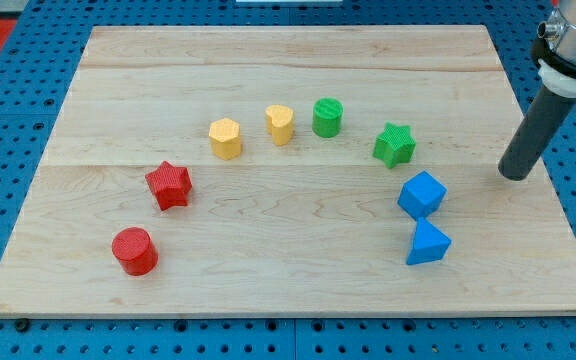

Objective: Move your arm towards the bottom right of the board

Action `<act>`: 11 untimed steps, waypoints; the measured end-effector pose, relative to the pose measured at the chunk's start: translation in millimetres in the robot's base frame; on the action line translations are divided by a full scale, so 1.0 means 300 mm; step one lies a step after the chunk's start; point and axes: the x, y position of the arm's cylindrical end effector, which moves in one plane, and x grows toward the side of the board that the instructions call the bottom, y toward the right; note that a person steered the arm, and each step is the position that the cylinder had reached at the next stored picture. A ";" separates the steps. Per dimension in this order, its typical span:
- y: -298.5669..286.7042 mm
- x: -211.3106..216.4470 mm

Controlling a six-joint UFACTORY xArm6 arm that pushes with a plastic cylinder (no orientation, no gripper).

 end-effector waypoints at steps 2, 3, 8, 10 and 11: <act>0.000 0.000; 0.001 0.000; 0.066 0.135; 0.066 0.131; 0.067 0.111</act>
